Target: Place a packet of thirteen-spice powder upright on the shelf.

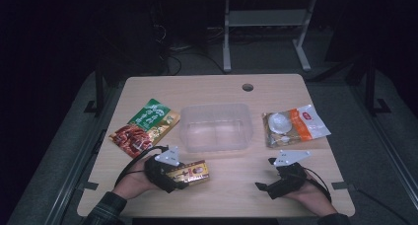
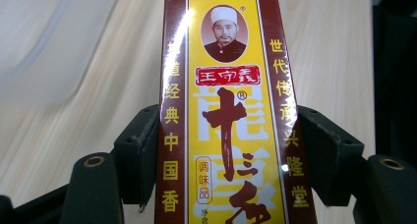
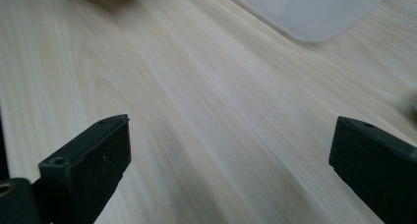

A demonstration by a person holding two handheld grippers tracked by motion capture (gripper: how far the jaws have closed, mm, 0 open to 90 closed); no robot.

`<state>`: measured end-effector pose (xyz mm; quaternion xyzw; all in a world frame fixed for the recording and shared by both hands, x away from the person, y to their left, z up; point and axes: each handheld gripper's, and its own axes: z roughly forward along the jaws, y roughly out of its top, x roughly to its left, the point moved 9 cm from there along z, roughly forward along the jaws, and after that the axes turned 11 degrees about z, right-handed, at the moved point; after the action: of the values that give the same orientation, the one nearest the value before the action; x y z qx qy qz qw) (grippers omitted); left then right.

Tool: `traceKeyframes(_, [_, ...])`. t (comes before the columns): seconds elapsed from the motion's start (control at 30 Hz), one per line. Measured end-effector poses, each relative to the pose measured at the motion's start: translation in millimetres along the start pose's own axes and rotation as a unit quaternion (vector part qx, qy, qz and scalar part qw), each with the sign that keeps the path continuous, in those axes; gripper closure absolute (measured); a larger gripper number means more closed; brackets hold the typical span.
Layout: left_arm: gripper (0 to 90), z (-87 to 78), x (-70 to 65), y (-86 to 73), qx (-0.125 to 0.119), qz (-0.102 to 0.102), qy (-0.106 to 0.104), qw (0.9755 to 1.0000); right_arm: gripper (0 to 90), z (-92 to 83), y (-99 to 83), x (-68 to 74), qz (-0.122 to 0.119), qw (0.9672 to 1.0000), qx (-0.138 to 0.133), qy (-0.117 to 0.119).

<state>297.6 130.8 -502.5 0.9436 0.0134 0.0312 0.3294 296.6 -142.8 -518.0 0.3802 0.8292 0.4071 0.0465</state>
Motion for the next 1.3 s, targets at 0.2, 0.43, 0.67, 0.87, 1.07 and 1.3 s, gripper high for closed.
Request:
traceKeyframes(0.2, [31.5, 25.7, -3.8, 18.4, 0.003, 0.056, -0.035, 0.9978, 1.7, 0.9, 0.0, 7.0, -0.017, 0.9997, 0.005, 0.017])
traceKeyframes(0.43, [31.5, 55.2, -2.1, 36.6, 0.02, 0.1, -0.049, 0.9936, 1.7, 2.0, -2.0, 9.7, -0.02, 0.9992, 0.018, 0.028])
traceKeyframes(0.67, [31.2, 67.5, 2.4, 40.2, 0.02, 0.109, -0.055, 0.9923, 1.7, 0.7, -3.0, 13.1, -0.024, 0.9988, 0.022, 0.037])
traceKeyframes(0.87, [20.2, 66.2, 2.5, 38.0, 0.019, 0.086, -0.046, 0.9951, 1.7, 1.9, -3.0, 15.1, -0.023, 0.998, 0.031, 0.051])
traceKeyframes(1.07, [14.0, 46.5, -0.2, 33.1, -0.006, 0.058, -0.028, 0.9979, 1.8, 7.2, 6.2, 24.5, -0.036, 0.9963, 0.032, 0.072])
traceKeyframes(1.3, [13.3, 17.3, -4.3, 17.9, -0.046, 0.018, 0.0, 0.9988, 1.7, 19.9, 19.4, 39.1, -0.065, 0.9927, 0.04, 0.093])
